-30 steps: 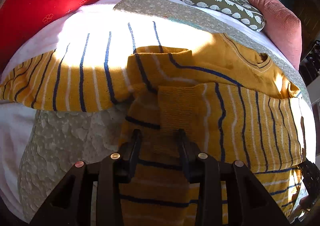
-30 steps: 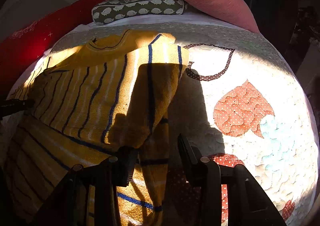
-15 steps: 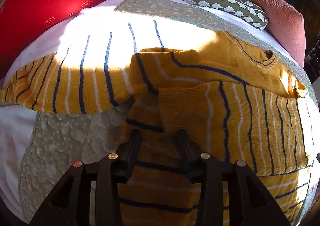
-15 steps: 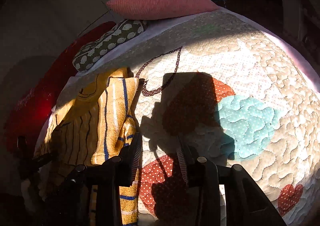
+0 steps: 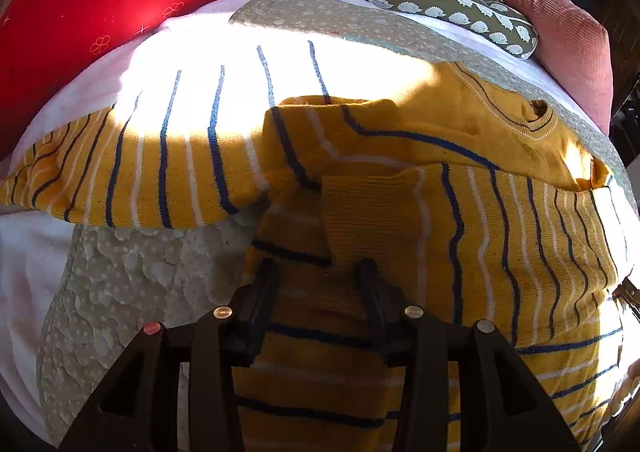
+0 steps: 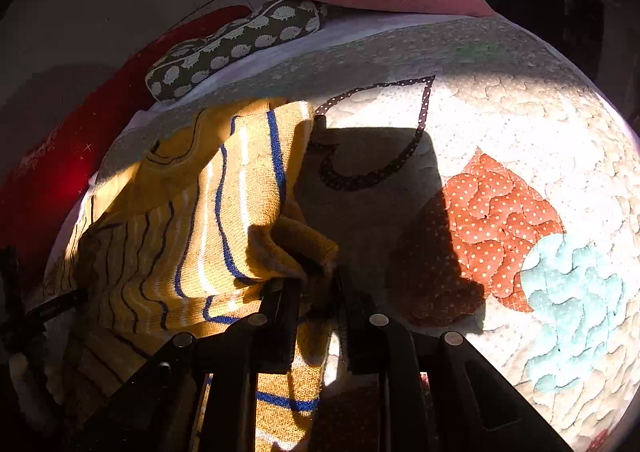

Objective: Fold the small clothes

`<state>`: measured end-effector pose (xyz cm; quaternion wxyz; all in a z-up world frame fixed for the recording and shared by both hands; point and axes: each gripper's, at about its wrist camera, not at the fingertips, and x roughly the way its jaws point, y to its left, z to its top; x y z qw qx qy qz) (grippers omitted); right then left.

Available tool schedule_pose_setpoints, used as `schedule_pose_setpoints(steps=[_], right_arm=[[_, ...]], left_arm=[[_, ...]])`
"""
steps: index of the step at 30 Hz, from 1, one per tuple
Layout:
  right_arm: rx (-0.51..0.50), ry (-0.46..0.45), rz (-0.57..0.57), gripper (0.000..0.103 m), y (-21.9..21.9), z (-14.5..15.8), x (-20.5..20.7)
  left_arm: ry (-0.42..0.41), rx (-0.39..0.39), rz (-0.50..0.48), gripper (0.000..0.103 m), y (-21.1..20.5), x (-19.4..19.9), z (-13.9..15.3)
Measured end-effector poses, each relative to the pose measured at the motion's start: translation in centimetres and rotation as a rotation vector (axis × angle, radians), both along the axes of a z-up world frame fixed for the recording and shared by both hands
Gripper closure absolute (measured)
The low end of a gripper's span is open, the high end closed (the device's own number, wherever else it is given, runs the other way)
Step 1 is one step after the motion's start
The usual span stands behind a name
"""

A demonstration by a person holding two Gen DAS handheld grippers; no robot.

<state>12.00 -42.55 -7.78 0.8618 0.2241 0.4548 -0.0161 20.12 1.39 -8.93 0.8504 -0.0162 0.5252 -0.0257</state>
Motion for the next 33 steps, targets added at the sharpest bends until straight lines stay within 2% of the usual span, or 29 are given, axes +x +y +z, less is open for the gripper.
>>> schedule_pose_setpoints(steps=[2,3,4,6,10,15,20,23,27,30,33], right_arm=[[0.106,-0.007,-0.063,0.079,-1.8,-0.6,-1.0],[0.130,-0.012,-0.069,0.072,-2.0,-0.5,-1.4],[0.133,-0.011,-0.068,0.070,-2.0,-0.2,-1.6],[0.082,-0.007,-0.089,0.066,-1.9,1.3,-2.4],[0.031,-0.063,-0.125,0.066,-2.1,4.7,-3.9],[0.030,-0.102,-0.051,0.066,0.9,7.6,-2.7],[0.064,-0.112,0.117,0.065,8.7,8.1,-1.4],[0.049,-0.099,0.261,0.062,15.0,7.9,-0.7],[0.018,-0.113,0.472,0.054,23.9,7.9,0.2],[-0.055,-0.122,0.618,0.050,30.6,7.7,1.3],[-0.133,-0.139,0.739,0.050,37.1,7.3,2.2]], left_arm=[[-0.006,0.005,-0.002,0.059,-0.1,0.0,0.0],[-0.006,0.006,-0.002,0.059,-0.1,0.0,0.0],[-0.005,0.001,-0.002,0.059,0.0,0.0,0.0],[0.004,-0.030,0.002,0.059,0.5,0.1,0.1],[-0.007,-0.105,0.015,0.060,2.1,-0.5,1.4],[-0.090,-0.148,0.048,0.059,5.9,-3.6,4.8],[-0.135,-0.139,0.173,0.050,13.0,-5.0,6.4],[-0.124,-0.125,0.295,0.045,18.5,-4.2,6.3],[-0.089,-0.246,0.473,0.041,26.1,-3.9,5.0],[-0.059,-0.309,0.601,0.039,30.4,-3.8,3.2],[-0.025,-0.368,0.664,0.039,33.0,-3.2,1.4]])
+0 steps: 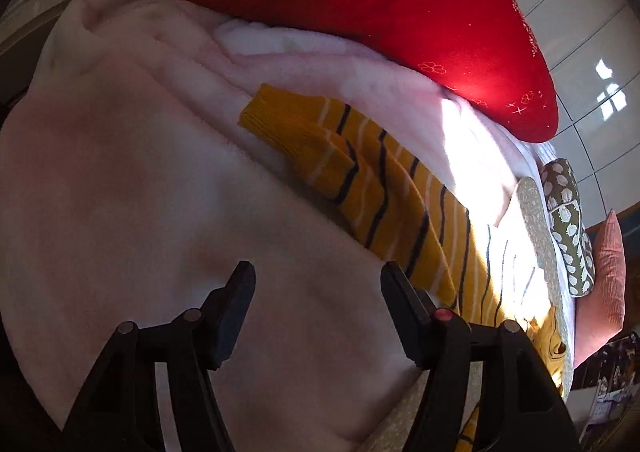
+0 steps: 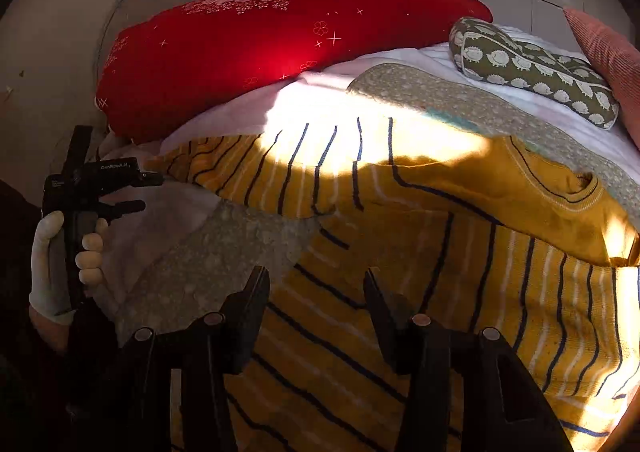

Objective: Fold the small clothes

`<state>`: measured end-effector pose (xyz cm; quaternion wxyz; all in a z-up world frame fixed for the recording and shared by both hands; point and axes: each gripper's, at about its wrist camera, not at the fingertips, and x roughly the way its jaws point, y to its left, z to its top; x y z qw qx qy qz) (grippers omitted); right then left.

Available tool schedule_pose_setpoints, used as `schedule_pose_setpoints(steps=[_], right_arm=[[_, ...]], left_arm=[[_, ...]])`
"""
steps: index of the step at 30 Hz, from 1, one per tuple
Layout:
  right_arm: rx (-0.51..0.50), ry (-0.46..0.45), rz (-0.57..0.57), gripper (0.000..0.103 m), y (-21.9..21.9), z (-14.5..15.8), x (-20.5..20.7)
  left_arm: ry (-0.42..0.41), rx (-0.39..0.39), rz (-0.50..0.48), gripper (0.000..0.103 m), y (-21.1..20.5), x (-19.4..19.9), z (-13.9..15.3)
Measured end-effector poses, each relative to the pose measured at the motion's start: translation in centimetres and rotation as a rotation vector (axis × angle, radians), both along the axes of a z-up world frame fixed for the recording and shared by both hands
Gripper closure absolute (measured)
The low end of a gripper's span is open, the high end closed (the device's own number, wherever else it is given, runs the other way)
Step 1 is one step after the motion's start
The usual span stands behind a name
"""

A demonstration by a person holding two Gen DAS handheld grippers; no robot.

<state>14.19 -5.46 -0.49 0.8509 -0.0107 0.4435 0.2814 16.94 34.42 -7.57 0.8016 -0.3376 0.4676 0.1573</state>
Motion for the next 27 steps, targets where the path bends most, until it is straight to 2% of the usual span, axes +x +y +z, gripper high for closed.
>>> schedule_pose_setpoints(steps=[4,6,8,12,13,14,16,17,18,19,20,23,27], right_arm=[[-0.063,-0.023,0.102,0.050,7.2,-1.0,1.3],[-0.114,-0.057,0.146,0.050,10.3,-1.7,2.0],[-0.178,-0.089,0.196,0.049,13.5,-2.5,2.6],[-0.270,-0.125,0.255,0.049,18.5,-4.5,4.1],[-0.282,-0.126,0.265,0.049,19.6,-5.0,4.6],[-0.291,-0.128,0.269,0.049,20.5,-5.4,5.1],[-0.315,-0.140,0.269,0.049,22.1,-6.1,5.7],[-0.319,-0.151,0.267,0.049,22.6,-6.3,5.9],[-0.325,-0.158,0.261,0.059,23.1,-6.4,6.0],[-0.316,-0.152,0.253,0.091,23.3,-6.4,6.1],[-0.295,-0.135,0.245,0.098,23.3,-6.2,6.2],[-0.193,-0.109,0.191,0.097,21.7,-4.8,6.4],[-0.038,-0.067,0.100,0.097,17.7,-2.6,6.3]], left_arm=[[-0.024,-0.076,0.037,0.039,1.9,1.5,-1.2],[-0.042,-0.089,0.044,0.038,2.5,2.4,-1.3],[-0.068,-0.117,0.050,0.032,3.1,3.2,-1.5],[-0.087,-0.128,0.043,0.032,3.6,4.4,-1.6],[-0.097,-0.109,0.032,0.041,3.5,4.5,-1.4],[-0.099,-0.092,0.012,0.071,3.3,4.7,-1.3],[-0.074,-0.110,-0.023,0.098,3.2,5.2,-1.7],[-0.078,-0.118,-0.021,0.098,3.2,5.2,-1.9],[-0.084,-0.108,-0.015,0.098,3.3,5.1,-1.8],[-0.091,-0.098,-0.011,0.098,3.3,5.1,-1.6],[-0.099,-0.092,-0.014,0.098,3.2,5.0,-1.3],[-0.139,-0.075,-0.029,0.098,2.5,4.8,0.4],[-0.219,-0.065,-0.102,0.098,-0.2,4.9,4.0]])
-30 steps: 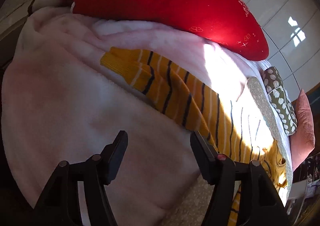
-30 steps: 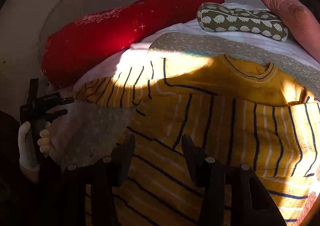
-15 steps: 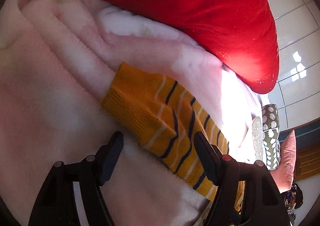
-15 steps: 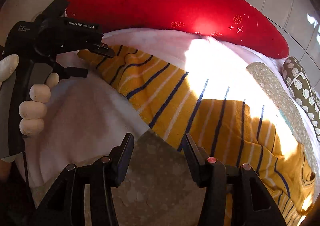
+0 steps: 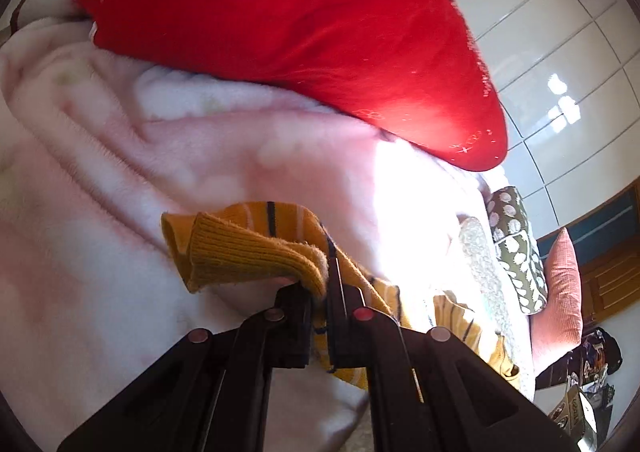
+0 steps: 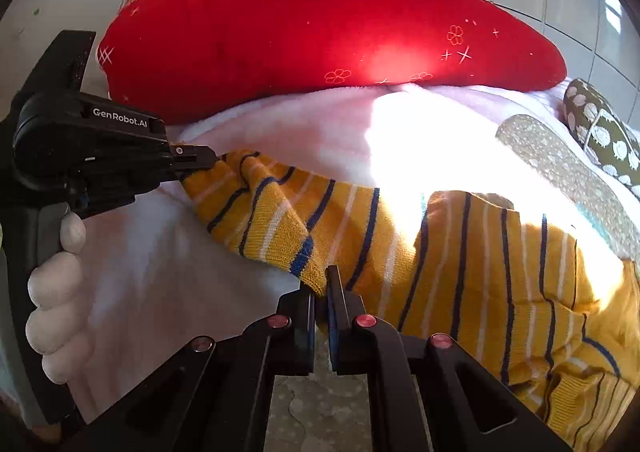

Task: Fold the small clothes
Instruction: 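Lift the held sleeve with the left gripper and lay it across the body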

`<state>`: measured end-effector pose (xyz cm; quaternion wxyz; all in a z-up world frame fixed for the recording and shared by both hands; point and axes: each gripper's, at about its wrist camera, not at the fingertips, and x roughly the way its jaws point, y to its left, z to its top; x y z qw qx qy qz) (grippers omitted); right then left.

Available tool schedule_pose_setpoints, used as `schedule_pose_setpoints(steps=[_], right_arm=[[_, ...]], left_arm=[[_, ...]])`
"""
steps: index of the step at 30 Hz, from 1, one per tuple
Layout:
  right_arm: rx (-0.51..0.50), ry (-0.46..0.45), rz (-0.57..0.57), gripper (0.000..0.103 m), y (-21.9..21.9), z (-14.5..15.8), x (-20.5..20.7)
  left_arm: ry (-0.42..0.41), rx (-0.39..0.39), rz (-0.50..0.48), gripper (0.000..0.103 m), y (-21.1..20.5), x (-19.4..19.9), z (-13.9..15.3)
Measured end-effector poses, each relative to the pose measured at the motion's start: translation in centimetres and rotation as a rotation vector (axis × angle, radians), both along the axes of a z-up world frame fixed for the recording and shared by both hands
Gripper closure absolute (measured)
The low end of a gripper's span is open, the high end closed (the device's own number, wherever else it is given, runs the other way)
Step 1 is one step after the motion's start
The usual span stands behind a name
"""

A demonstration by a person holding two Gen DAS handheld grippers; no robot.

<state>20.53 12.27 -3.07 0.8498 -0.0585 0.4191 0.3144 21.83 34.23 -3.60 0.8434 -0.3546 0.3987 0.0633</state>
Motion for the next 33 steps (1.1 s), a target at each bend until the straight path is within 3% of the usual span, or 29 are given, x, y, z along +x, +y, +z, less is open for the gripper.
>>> schedule_pose_setpoints(steps=[5,11,14,16,19,21,23,25,29,33], right_arm=[[0.198,0.073,-0.117,0.097,-7.3,1.6,-1.3],[0.432,0.140,-0.307,0.097,-18.9,0.4,-5.1],[0.451,0.153,-0.399,0.095,-24.1,-1.3,-7.5],[0.447,0.216,-0.459,0.089,-27.8,-3.2,-8.7],[0.463,0.264,-0.573,0.086,-33.3,-5.0,-10.7],[0.524,0.277,-0.631,0.077,-36.6,-5.2,-12.0],[0.547,0.254,-0.665,0.065,-38.7,-4.6,-13.1],[0.524,0.199,-0.674,0.055,-40.0,-3.2,-13.5],[0.446,0.122,-0.687,0.048,-41.2,-1.1,-12.1],[0.406,0.134,-0.766,0.048,-44.0,-1.4,-8.1]], left_arm=[[-0.087,0.068,-0.155,0.098,-7.3,1.0,5.0],[-0.142,0.164,-0.458,0.098,-22.0,1.0,8.7],[-0.140,0.183,-0.624,0.098,-30.2,0.0,8.5],[-0.106,0.191,-0.746,0.096,-35.1,-0.5,7.5],[-0.070,0.236,-0.841,0.092,-39.4,-1.8,6.2],[-0.070,0.228,-0.850,0.086,-39.8,-3.0,6.2],[-0.076,0.221,-0.827,0.063,-38.9,-3.9,6.3],[-0.081,0.246,-0.771,0.055,-37.0,-4.7,6.4],[-0.022,0.317,-0.658,0.055,-32.6,-5.4,5.2],[0.026,0.284,-0.584,0.055,-28.1,-7.1,3.3]])
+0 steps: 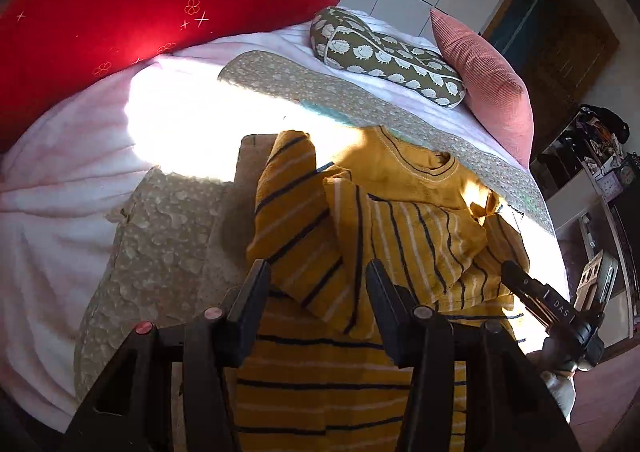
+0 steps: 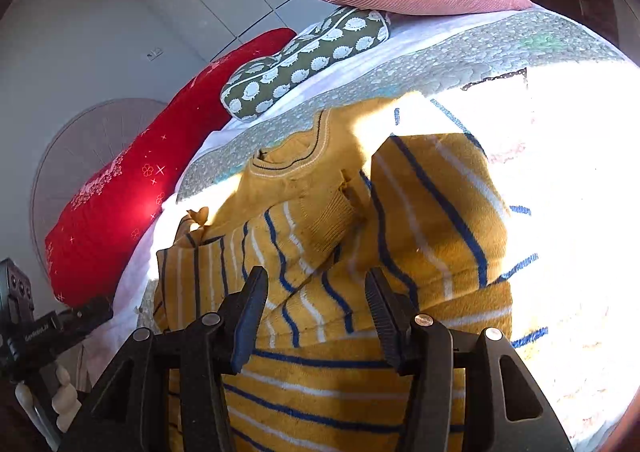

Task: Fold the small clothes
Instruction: 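Lift the held sleeve with the left gripper and lay it across the body, then pinch the sweater side with the right gripper and fold it inward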

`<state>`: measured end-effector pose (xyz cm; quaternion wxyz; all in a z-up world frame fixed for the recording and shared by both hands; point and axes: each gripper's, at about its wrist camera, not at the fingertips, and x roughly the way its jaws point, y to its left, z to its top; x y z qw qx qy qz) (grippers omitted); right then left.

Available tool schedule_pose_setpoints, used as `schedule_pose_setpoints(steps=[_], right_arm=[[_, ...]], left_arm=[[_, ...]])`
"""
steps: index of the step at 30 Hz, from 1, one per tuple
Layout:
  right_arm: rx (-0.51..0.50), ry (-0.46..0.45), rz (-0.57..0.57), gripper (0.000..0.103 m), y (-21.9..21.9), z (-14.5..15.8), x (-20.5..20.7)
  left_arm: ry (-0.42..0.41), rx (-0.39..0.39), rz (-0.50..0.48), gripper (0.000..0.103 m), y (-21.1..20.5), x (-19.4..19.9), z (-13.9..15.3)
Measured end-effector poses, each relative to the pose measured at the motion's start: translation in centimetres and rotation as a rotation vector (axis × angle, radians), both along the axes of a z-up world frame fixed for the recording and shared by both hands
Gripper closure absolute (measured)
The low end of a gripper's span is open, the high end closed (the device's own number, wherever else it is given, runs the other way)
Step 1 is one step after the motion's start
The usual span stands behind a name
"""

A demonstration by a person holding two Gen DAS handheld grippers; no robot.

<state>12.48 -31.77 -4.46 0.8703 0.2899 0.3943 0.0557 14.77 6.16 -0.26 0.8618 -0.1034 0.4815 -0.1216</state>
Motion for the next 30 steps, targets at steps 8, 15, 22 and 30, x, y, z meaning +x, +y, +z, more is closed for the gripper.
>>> schedule_pose_setpoints(steps=[8,15,22,30], right_arm=[[-0.059,0.092,0.049,0.049,-0.1,-1.3,7.0],[-0.111,0.116,0.090,0.095,1.2,-0.7,7.2],[-0.166,0.033,-0.072,0.095,-4.3,3.0,4.1],[-0.202,0.146,-0.127,0.072,-8.5,0.3,3.3]], left_arm=[[0.014,0.003,0.076,0.055,3.6,-3.5,-2.7],[0.002,0.000,0.087,0.055,4.0,-4.8,-2.8],[0.008,-0.012,0.106,0.054,4.1,-4.7,-3.1],[0.025,0.046,0.074,0.053,1.8,-4.7,-4.1]])
